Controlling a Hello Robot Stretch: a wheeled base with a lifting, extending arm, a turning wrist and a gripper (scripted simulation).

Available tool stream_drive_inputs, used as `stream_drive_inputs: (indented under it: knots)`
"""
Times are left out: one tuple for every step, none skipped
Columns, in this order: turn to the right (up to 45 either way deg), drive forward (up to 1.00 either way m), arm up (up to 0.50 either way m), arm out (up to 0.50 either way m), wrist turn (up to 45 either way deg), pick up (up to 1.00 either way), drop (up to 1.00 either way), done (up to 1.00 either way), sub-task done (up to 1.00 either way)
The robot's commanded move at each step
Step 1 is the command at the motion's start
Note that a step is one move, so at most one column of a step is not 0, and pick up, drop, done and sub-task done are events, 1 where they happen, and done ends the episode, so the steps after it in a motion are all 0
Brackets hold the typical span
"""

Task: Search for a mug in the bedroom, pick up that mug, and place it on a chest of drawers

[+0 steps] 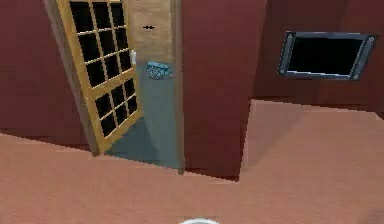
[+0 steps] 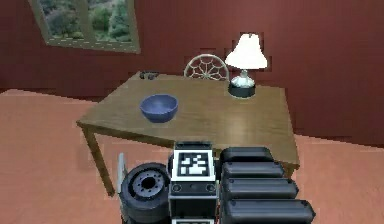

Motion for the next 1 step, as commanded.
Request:
stream_drive_inputs:
  knots:
    - [45.0, 0.00, 0.00, 0.00, 0.0, 0.00, 0.00, 0.00, 0.00]
